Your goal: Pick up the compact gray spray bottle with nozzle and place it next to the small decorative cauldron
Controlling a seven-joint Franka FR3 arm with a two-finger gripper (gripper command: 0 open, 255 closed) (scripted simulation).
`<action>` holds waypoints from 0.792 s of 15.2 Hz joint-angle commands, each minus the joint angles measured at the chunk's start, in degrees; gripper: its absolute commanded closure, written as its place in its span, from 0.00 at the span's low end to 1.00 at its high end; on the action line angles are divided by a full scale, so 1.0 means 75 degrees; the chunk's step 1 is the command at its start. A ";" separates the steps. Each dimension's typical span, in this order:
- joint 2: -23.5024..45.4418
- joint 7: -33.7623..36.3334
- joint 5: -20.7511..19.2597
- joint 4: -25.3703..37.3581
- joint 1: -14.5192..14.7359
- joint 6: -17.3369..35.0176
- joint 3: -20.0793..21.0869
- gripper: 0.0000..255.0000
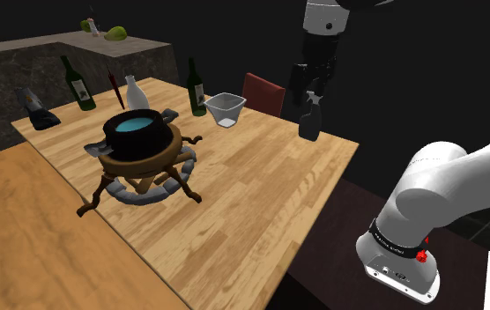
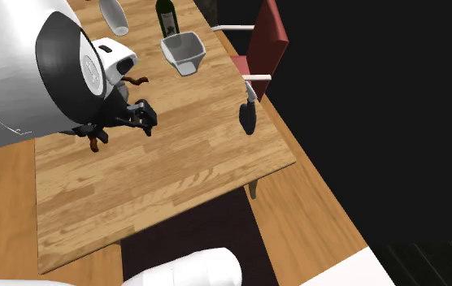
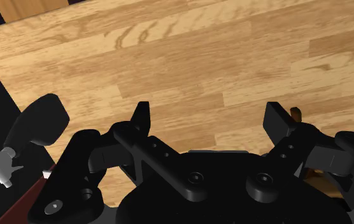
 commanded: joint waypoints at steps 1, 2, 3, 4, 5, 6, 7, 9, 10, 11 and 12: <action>0.0000 0.0000 0.0000 0.0000 0.0000 0.0000 0.0000 0.00; 0.0057 -0.0176 -0.0092 -0.0051 -0.0058 0.0106 -0.0156 0.00; 0.0125 -0.0351 -0.0182 -0.0093 -0.0115 0.0214 -0.0313 0.00; 0.0202 -0.0525 -0.0271 -0.0125 -0.0171 0.0324 -0.0470 0.00; 0.0289 -0.0699 -0.0356 -0.0149 -0.0229 0.0436 -0.0625 0.00; 0.0386 -0.0872 -0.0439 -0.0163 -0.0285 0.0549 -0.0780 0.00; 0.0493 -0.1044 -0.0517 -0.0169 -0.0340 0.0663 -0.0936 0.00; 0.0735 -0.1387 -0.0663 -0.0151 -0.0445 0.0894 -0.1245 0.00; 0.0869 -0.1557 -0.0728 -0.0128 -0.0493 0.1010 -0.1400 0.00; 0.1013 -0.1728 -0.0788 -0.0096 -0.0540 0.1126 -0.1554 0.00; 0.1165 -0.1899 -0.0842 -0.0054 -0.0584 0.1242 -0.1708 0.00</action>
